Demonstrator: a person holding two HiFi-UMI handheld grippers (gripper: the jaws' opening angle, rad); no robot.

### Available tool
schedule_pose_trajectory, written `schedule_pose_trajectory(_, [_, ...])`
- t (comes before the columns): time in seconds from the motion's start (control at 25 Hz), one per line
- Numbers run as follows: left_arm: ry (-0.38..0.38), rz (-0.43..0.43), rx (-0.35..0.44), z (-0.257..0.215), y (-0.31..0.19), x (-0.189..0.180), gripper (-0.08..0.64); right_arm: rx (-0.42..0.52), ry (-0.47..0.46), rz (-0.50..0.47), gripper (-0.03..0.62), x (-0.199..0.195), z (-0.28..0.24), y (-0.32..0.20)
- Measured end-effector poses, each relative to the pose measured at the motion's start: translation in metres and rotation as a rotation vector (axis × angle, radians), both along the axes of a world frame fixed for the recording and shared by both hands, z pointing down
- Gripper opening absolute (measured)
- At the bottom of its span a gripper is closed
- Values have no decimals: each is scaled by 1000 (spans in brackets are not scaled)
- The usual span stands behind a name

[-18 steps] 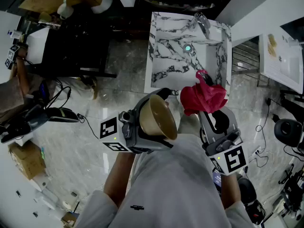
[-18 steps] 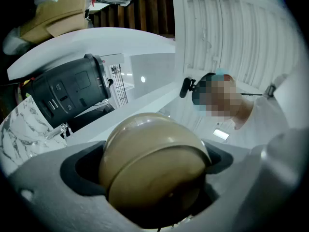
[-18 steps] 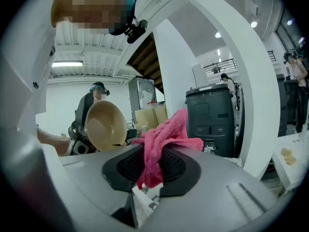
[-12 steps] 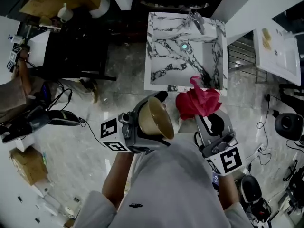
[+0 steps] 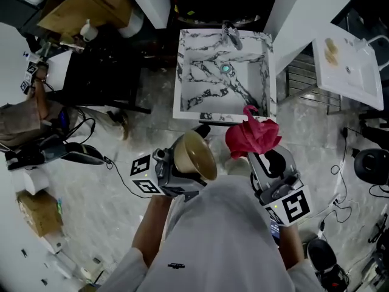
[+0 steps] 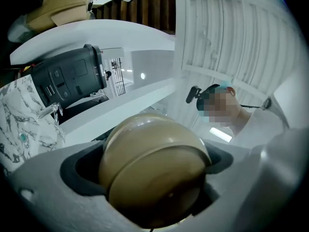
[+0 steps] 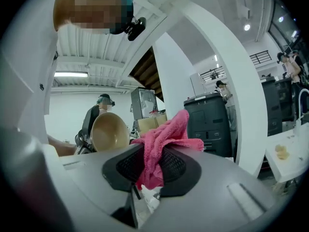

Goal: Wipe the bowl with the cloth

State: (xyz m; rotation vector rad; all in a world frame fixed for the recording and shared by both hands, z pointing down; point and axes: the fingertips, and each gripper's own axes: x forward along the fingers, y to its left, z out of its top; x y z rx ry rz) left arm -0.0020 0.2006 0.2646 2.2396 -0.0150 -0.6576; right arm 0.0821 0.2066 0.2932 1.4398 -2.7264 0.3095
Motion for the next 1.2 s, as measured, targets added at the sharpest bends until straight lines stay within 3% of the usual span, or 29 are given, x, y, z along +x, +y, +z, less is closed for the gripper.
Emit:
schedule_pose_trajectory(0.56, [-28,-121,6,3,13,43,603,25,-63,-186,80,34,0,7])
schedule_pose_trajectory(0.88, [-22,-68,-9,11,-25,46,603,38,-91,-246,80,24,-6,-35])
schedule_pose_trajectory(1.2, [14,56,-34,18,-104,24,603,101,-67,-436,80,-40,-27,-97])
